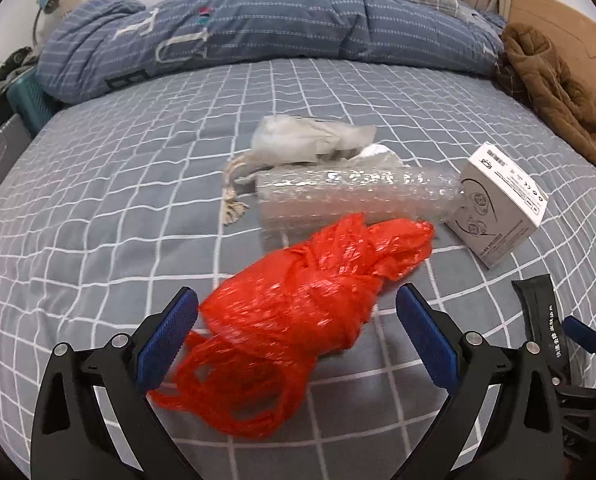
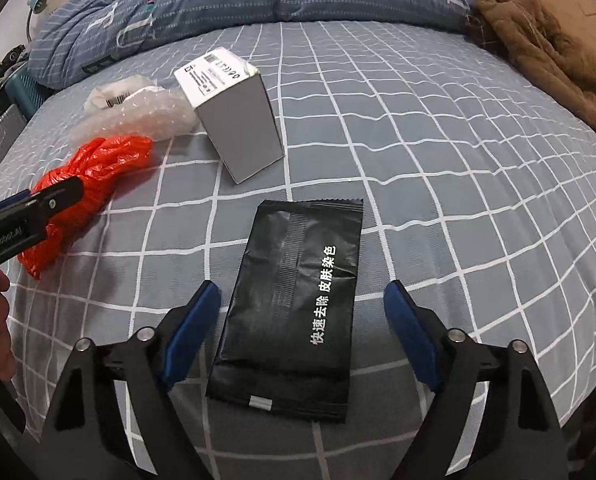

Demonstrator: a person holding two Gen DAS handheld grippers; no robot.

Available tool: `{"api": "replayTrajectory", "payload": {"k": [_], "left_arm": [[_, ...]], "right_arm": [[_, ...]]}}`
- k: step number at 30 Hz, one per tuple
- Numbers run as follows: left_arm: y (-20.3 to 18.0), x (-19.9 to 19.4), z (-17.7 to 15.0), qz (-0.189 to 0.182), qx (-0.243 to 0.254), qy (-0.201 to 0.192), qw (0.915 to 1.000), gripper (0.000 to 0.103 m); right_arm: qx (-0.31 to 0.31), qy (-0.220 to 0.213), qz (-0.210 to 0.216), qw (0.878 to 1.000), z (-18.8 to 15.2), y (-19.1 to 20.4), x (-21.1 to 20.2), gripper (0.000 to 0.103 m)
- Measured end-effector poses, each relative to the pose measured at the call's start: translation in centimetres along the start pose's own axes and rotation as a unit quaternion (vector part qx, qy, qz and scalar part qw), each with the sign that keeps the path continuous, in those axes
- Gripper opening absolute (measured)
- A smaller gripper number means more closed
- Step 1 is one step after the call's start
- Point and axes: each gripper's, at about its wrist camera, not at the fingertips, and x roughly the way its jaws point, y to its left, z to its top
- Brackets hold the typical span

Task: Collect trash
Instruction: 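Grasp the red plastic bag with the left tool while the right tool grasps the black sachet, then carry the red bag and black sachet with both tools over the bin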

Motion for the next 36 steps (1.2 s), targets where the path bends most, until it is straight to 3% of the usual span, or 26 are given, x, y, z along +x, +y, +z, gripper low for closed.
{"api": "replayTrajectory", "payload": {"k": [5, 10, 12, 16, 21, 36], "left_arm": [[-0.6, 1.0, 0.1, 0.001, 0.008, 0.014, 0.9999, 0.094], [-0.2, 2.3, 0.0, -0.012, -0.003, 0.038, 0.9992, 0.068], [0.0, 2.5, -0.1, -0.026, -0.011, 0.042, 0.9987, 0.058], [-0.3, 2.5, -0.5, -0.025, -0.002, 0.037, 0.999, 0.047], [-0.7, 2.3, -0.7, -0.022, 0.003, 0.032, 0.9992, 0.042], [-0.3, -1.8, -0.7, -0.021, -0.016, 0.006, 0.9996, 0.042]], "right_arm": [[-0.005, -0.001, 0.002, 1.0, -0.2, 0.2, 0.1, 0.066], [-0.013, 0.001, 0.006, 1.0, -0.2, 0.5, 0.1, 0.059], [-0.013, 0.001, 0.006, 1.0, -0.1, 0.5, 0.0, 0.051], [-0.02, 0.001, 0.008, 1.0, -0.3, 0.5, 0.0, 0.042], [-0.019, 0.001, 0.011, 1.0, -0.2, 0.5, -0.1, 0.032], [-0.018, -0.019, 0.024, 0.999, 0.4, 0.4, -2.5, 0.03]]}}
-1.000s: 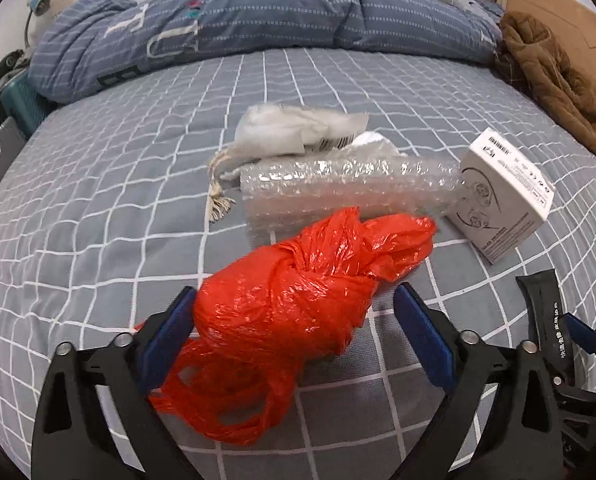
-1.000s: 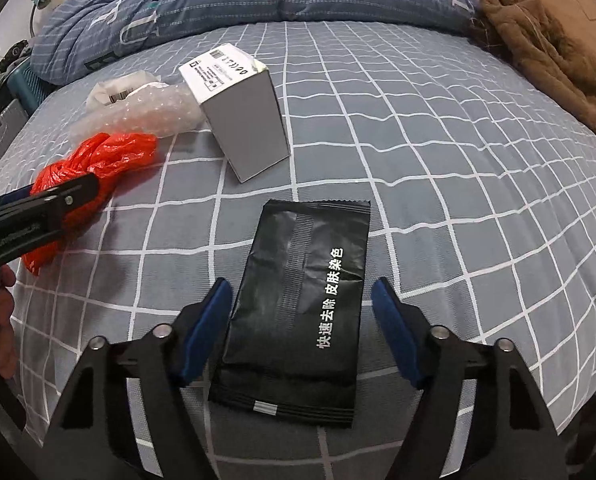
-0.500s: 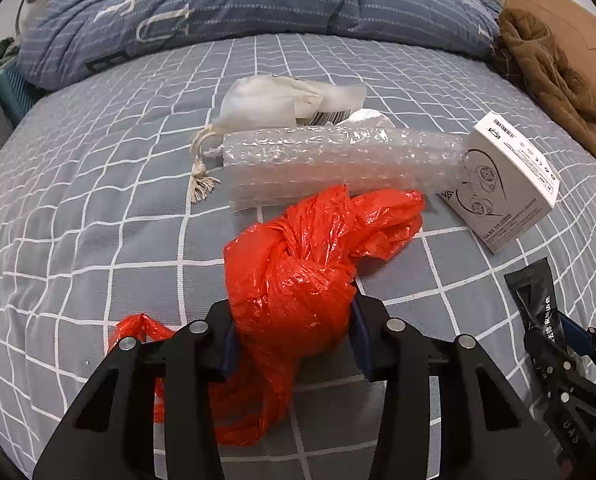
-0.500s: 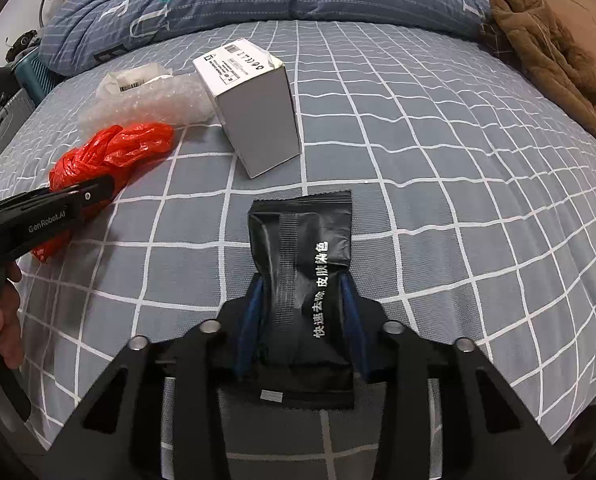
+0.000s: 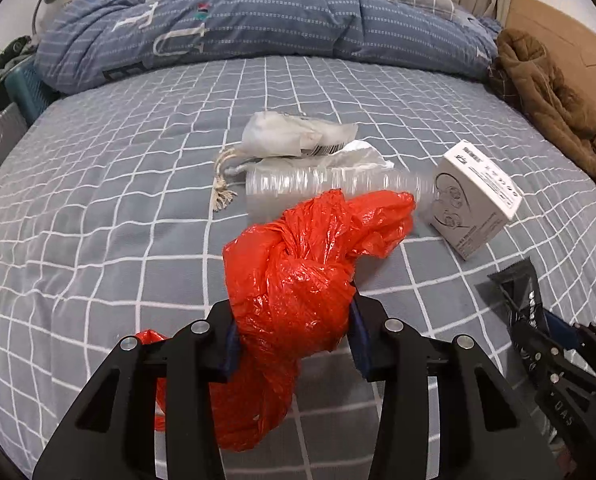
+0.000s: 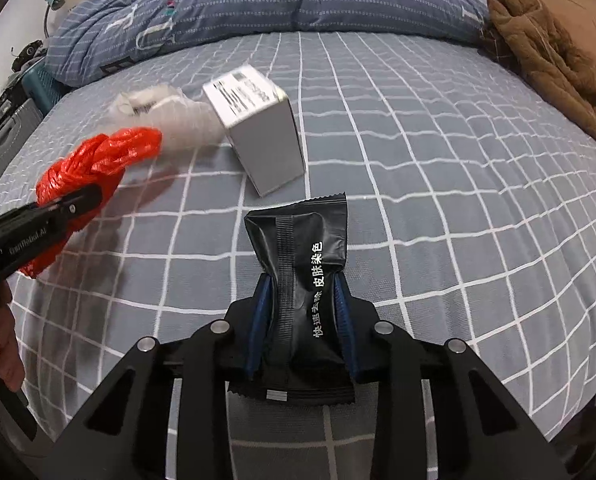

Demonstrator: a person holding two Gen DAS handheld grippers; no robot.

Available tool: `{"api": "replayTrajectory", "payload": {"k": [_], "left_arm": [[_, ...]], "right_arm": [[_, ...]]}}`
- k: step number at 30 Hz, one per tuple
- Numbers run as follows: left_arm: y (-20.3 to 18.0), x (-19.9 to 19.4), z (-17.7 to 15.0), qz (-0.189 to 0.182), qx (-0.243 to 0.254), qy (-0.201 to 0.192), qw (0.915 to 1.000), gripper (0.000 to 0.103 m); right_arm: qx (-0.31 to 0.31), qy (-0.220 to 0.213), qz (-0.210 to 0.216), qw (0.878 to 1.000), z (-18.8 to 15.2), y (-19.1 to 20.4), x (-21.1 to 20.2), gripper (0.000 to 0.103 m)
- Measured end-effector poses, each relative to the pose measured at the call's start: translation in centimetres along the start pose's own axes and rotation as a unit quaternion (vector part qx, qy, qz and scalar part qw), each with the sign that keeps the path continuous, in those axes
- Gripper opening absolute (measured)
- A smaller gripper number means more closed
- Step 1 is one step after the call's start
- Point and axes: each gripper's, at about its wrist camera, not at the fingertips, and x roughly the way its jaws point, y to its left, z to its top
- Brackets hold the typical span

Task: Collect trash
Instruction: 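Carry the red bag and black sachet with both tools over the bin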

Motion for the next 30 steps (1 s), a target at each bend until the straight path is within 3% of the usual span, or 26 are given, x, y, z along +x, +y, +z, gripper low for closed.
{"api": "replayTrajectory", "payload": {"k": [7, 22, 30], "left_arm": [[0.3, -1.7, -1.1, -0.009, -0.019, 0.009, 0.9997, 0.042], [0.4, -7.0, -4.3, 0.001, -0.025, -0.014, 0.9996, 0.042], [0.1, -9.8, -6.9, -0.012, -0.039, -0.024, 0.9989, 0.042]], "right_arm": [[-0.015, -0.025, 0.003, 1.0, 0.2, 0.7, -2.7, 0.03], [-0.027, -0.057, 0.021, 0.998, -0.7, 2.2, -7.6, 0.03], [-0.041, -0.079, 0.023, 0.996, -3.0, 3.3, -9.9, 0.03]]}}
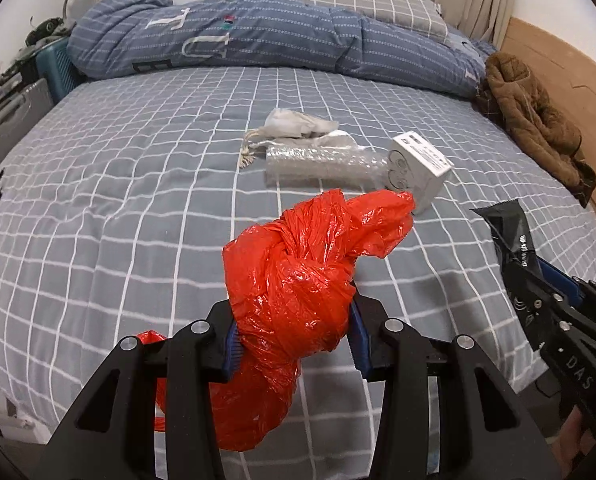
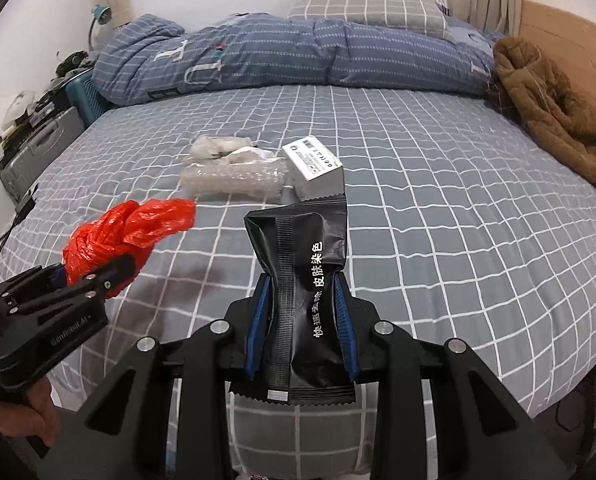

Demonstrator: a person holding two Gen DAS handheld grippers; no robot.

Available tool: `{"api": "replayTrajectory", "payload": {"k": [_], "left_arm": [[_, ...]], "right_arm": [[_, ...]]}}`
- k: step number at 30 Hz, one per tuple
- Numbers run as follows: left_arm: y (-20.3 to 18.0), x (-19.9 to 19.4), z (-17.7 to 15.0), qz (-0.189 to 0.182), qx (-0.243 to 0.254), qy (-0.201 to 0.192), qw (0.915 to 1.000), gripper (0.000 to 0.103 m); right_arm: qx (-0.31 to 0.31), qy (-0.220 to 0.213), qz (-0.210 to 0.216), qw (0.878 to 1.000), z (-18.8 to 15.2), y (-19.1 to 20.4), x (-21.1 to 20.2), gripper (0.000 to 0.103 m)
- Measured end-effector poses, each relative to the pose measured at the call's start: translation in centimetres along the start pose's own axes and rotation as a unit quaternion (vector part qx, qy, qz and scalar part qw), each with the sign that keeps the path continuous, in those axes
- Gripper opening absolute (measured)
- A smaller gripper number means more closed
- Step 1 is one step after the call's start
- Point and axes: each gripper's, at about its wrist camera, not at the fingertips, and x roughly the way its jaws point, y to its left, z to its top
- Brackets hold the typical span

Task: Collect trash
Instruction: 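Carry the red bag and black sachet with both tools over the bin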

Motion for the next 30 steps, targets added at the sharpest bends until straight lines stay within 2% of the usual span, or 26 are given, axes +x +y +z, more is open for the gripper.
{"api": "replayTrajectory", "payload": {"k": [4, 30], "left_arm": [[-0.6, -1.5, -1.7, 0.008, 0.003, -0.01, 0.9999, 0.042], [-1.8, -7.8, -10.7, -0.006, -0.003, 0.01, 0.9999, 0.042]], "right_arm": [[-0.006, -0.005, 0.003, 1.0, -1.4, 0.8, -0.9, 0.03], [-0.028, 0.005, -0.003, 1.0, -9.6, 2.5, -6.9, 0.03]]}}
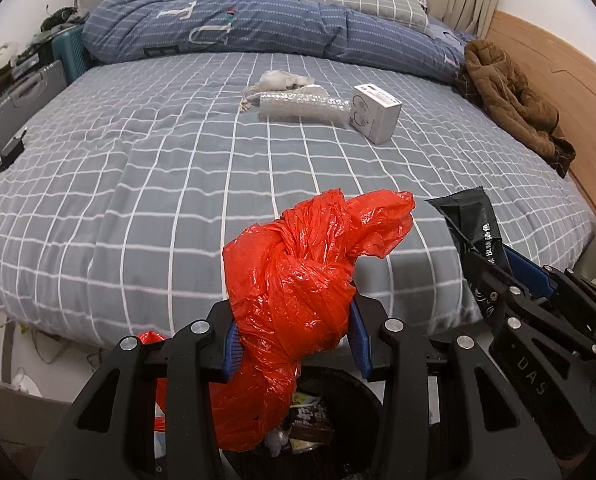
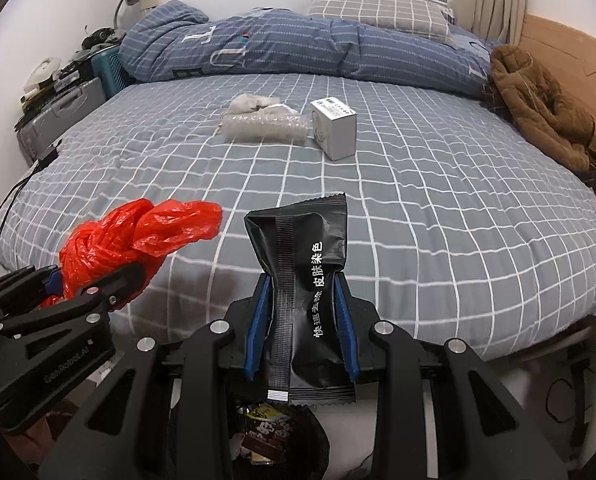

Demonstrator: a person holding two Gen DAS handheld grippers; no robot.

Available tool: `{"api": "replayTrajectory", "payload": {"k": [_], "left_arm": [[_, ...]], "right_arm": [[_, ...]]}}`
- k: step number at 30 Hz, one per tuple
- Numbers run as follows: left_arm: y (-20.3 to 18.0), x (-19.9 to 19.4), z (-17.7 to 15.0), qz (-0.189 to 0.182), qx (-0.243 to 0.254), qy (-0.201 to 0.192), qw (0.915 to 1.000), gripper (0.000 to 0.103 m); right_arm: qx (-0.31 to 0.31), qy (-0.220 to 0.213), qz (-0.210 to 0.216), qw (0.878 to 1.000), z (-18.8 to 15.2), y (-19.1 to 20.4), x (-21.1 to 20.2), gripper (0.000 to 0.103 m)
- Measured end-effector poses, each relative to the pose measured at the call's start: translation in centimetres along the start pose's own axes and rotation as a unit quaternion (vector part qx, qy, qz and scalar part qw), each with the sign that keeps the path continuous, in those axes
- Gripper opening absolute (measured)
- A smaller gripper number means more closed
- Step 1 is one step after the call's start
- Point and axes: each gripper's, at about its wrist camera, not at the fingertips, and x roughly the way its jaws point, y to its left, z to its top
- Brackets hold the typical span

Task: Collect trash
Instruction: 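Carry the red bag and black sachet with both tools over the bin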

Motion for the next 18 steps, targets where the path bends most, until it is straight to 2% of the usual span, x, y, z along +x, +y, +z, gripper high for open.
{"api": "replayTrajectory", "payload": {"k": [18], "left_arm": [[1.1, -2.4, -6.7, 0.016, -0.027, 0.046, 0.9984, 0.042]], "right_arm": [[0.014, 0.039, 0.0, 0.999, -6.0, 0.4, -3.1, 0.03]]}}
